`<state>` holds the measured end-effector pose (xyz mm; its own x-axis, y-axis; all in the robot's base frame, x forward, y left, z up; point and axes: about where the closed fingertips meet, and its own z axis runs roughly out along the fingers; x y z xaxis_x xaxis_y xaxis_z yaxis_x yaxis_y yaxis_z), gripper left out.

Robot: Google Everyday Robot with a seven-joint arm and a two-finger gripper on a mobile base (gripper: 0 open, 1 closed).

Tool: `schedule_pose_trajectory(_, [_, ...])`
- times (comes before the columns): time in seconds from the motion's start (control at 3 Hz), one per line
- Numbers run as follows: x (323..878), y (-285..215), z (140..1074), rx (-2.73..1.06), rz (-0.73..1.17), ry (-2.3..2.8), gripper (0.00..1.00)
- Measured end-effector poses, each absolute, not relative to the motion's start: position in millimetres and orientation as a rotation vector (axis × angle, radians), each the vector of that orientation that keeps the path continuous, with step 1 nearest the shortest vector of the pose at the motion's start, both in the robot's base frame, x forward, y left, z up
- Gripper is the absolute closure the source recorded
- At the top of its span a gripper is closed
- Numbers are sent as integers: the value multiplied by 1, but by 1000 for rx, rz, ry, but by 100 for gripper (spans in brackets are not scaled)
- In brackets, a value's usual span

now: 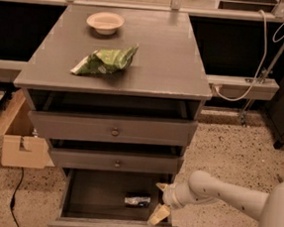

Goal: Pick redbull can from bottom drawer and place on counter

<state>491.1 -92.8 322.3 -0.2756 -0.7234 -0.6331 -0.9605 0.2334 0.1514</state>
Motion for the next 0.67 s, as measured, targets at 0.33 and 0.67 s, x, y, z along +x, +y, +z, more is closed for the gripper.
schedule_pose_trajectory(0.33, [511, -68, 261, -1606, 707, 2000, 0])
schedule_pose_trajectory(0.67, [530, -57, 229, -1612, 699, 1960, 0])
